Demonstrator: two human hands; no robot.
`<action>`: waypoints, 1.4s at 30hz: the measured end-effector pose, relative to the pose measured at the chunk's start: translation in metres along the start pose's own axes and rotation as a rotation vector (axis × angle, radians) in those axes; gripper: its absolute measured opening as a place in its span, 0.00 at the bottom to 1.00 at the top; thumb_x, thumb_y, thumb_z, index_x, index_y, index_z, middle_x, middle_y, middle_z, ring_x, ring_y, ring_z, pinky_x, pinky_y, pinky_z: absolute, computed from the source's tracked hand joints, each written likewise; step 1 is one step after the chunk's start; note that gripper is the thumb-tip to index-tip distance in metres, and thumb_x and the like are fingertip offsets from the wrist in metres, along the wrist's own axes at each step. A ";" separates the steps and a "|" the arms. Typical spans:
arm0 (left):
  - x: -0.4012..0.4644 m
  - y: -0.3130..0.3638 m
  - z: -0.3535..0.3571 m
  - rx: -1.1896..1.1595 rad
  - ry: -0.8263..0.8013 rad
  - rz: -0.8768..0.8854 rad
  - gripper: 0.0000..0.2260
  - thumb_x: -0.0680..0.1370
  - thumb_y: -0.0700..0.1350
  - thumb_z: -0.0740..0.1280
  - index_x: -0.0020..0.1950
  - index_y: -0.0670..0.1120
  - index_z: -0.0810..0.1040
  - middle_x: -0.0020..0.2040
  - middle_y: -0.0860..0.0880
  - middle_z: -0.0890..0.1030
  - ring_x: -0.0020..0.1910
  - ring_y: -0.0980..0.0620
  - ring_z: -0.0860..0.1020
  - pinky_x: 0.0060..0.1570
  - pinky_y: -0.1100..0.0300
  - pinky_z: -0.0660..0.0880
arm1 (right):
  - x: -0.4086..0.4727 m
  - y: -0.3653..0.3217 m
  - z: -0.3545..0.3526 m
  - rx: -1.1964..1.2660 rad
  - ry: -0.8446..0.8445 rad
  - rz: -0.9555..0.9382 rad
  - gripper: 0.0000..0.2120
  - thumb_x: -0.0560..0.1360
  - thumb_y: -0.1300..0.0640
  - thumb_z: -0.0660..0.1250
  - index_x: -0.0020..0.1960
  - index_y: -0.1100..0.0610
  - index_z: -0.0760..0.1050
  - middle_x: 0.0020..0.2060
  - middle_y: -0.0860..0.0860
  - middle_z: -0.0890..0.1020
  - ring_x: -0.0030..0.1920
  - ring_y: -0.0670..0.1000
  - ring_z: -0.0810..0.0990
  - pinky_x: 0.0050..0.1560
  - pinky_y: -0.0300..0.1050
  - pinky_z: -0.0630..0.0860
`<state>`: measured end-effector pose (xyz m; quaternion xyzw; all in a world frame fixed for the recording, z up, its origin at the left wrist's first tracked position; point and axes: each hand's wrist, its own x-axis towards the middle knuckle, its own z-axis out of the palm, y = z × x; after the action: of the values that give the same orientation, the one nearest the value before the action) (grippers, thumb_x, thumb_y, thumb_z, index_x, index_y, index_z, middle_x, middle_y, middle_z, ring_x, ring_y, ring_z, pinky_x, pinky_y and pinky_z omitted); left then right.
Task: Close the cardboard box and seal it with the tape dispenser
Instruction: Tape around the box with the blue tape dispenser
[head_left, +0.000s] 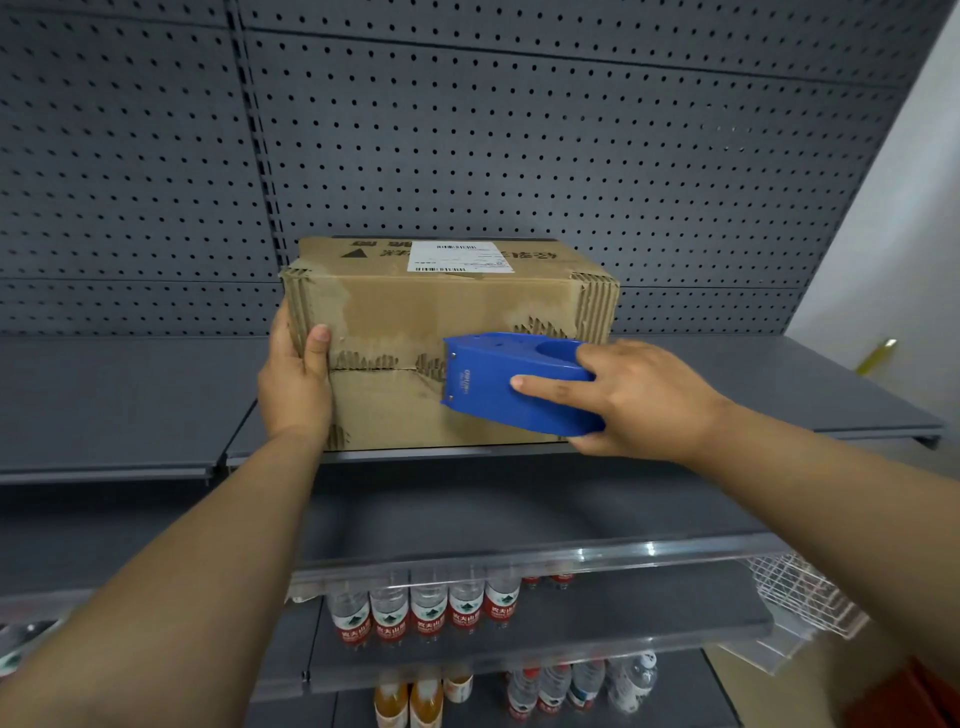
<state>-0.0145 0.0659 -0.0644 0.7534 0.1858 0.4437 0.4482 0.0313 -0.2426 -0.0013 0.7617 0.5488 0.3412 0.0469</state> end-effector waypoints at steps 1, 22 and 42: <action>0.000 0.000 0.000 0.002 -0.001 0.008 0.22 0.80 0.57 0.55 0.73 0.53 0.62 0.57 0.43 0.78 0.55 0.42 0.76 0.50 0.55 0.70 | -0.006 0.004 -0.001 -0.015 -0.003 -0.005 0.42 0.55 0.47 0.79 0.65 0.45 0.65 0.33 0.55 0.75 0.27 0.56 0.75 0.29 0.44 0.73; -0.018 0.038 0.027 0.646 0.107 0.572 0.26 0.80 0.44 0.56 0.76 0.45 0.52 0.76 0.39 0.54 0.74 0.42 0.47 0.70 0.52 0.33 | -0.006 -0.009 -0.001 -0.139 -0.090 -0.034 0.36 0.52 0.51 0.80 0.60 0.52 0.79 0.30 0.57 0.76 0.24 0.55 0.74 0.28 0.44 0.73; 0.007 0.010 0.064 0.849 0.234 1.287 0.24 0.81 0.56 0.52 0.76 0.54 0.54 0.78 0.49 0.44 0.76 0.47 0.44 0.72 0.46 0.43 | -0.004 0.012 0.000 -0.050 -0.067 -0.059 0.36 0.54 0.48 0.79 0.61 0.50 0.77 0.31 0.56 0.74 0.24 0.55 0.73 0.28 0.44 0.75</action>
<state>0.0417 0.0325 -0.0651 0.7684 -0.0876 0.5840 -0.2467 0.0402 -0.2509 0.0023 0.7548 0.5604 0.3275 0.0943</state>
